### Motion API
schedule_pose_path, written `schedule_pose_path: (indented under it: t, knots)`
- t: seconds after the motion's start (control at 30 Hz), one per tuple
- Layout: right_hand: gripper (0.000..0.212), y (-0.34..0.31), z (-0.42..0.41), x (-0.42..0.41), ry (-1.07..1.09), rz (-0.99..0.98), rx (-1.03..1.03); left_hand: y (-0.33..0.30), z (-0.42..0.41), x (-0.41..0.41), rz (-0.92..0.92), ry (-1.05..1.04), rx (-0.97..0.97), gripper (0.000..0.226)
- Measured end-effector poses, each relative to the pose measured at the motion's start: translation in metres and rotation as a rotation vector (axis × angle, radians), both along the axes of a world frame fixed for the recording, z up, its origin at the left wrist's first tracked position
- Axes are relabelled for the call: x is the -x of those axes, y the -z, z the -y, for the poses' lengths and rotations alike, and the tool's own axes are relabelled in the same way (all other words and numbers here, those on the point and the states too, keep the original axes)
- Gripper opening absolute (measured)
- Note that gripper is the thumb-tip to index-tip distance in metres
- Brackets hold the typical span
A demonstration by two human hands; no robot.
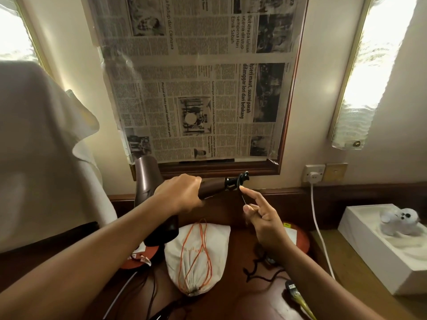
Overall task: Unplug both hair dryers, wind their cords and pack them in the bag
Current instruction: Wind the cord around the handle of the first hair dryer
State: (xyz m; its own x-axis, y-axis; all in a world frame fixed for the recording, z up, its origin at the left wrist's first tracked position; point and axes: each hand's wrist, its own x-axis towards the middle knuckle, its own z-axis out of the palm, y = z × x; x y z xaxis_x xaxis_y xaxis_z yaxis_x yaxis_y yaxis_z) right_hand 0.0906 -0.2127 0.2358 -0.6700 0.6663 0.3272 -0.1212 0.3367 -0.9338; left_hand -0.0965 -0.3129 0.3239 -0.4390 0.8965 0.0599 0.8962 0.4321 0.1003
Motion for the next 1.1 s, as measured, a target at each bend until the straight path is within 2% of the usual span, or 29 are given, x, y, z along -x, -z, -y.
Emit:
schedule_pose_path:
  t: [0.13,0.23,0.43,0.53,0.63,0.8,0.97,1.03,1.1]
  knots:
    - [0.017,0.002,-0.004,-0.001,-0.080,0.014,0.172,-0.004,0.000,-0.003,0.060,0.040,-0.037,0.026]
    - [0.037,0.010,-0.008,0.000,-0.175,0.049,0.272,-0.009,0.000,-0.008,0.047,0.085,-0.057,0.025]
    - [0.029,0.010,-0.030,-0.002,-0.420,0.001,0.514,-0.016,0.003,-0.008,0.050,0.118,-0.043,0.024]
    - [0.028,0.004,-0.037,-0.003,-0.475,-0.018,0.573,-0.019,0.005,-0.007,0.072,0.123,-0.054,0.022]
    - [0.025,-0.002,-0.043,0.001,-0.426,0.023,0.523,-0.023,0.007,-0.008,0.060,0.135,-0.059,0.022]
    - [0.035,-0.012,-0.048,0.014,-0.273,0.127,0.441,-0.032,0.008,-0.012,-0.018,0.153,-0.056,0.023]
    - [0.023,-0.043,-0.064,0.017,-0.200,0.253,0.328,-0.039,0.011,-0.011,-0.110,0.153,-0.017,0.030]
    - [0.011,-0.060,-0.072,0.017,-0.112,0.315,0.228,-0.040,0.013,-0.011,-0.159,0.150,-0.003,0.034]
    - [0.015,-0.079,-0.079,0.018,-0.037,0.383,0.037,-0.041,0.013,-0.012,-0.231,0.156,0.010,0.039]
